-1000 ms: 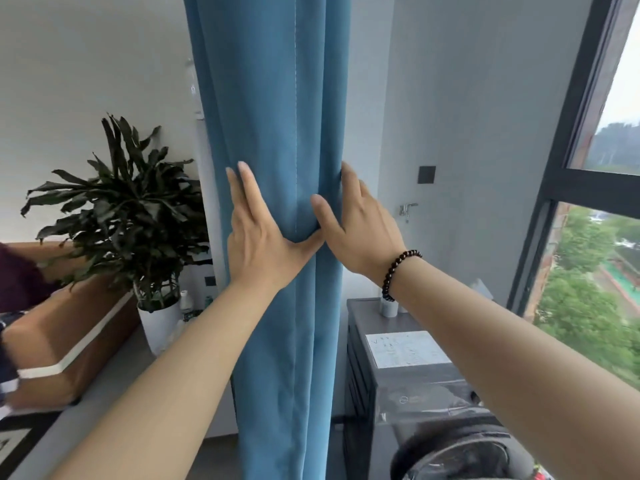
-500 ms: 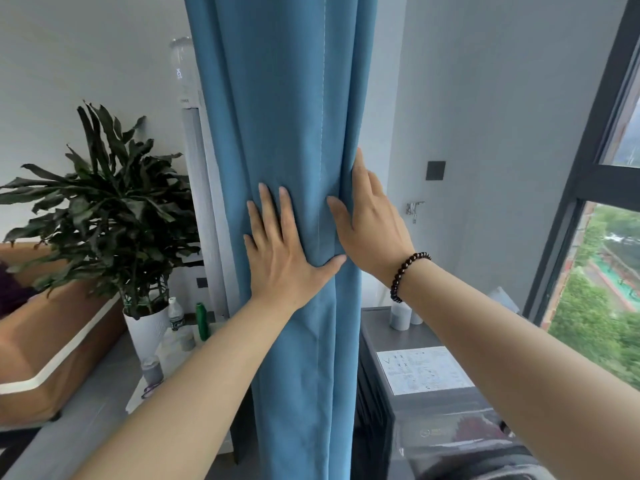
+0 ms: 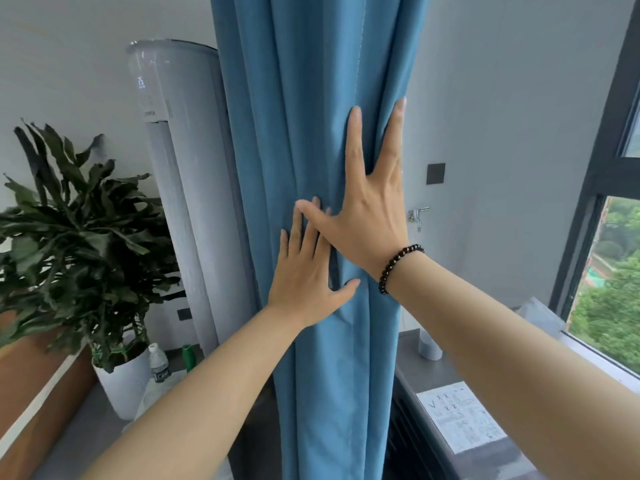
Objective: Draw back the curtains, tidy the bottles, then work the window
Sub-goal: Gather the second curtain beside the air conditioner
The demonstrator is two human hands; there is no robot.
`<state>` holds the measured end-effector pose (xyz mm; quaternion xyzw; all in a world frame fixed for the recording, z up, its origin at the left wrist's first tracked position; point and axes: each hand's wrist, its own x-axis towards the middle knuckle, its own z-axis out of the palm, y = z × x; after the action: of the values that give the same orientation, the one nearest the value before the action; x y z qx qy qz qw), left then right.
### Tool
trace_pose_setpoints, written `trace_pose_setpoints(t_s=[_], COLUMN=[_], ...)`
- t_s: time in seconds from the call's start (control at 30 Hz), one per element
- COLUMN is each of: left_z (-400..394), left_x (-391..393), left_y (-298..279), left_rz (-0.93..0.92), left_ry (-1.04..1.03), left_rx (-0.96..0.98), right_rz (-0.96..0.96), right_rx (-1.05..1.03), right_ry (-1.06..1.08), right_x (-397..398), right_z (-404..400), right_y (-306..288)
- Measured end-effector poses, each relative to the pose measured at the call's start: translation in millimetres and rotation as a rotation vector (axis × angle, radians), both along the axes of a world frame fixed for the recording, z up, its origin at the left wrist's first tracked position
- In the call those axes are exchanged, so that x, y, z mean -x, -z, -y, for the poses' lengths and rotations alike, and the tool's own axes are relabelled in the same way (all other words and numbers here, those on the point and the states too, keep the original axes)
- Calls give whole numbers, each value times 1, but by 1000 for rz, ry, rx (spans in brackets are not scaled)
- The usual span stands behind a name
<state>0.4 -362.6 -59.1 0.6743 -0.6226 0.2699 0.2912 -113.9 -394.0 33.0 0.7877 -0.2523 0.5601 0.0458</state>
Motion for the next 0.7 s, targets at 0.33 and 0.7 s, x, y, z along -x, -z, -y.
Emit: trace_pose_setpoints(t_s=[0.33,0.7], left_z=[21,32], left_x=[-81,-131], left_y=[46,53], left_rz=[140,-147], left_ry=[74,-155], left_rx=[-13,232], right_rz=[-56,-48], right_rx=[-46,-20], right_ry=[135,-36], right_x=[-78,-138], right_z=[27,65], right_y=[15,25])
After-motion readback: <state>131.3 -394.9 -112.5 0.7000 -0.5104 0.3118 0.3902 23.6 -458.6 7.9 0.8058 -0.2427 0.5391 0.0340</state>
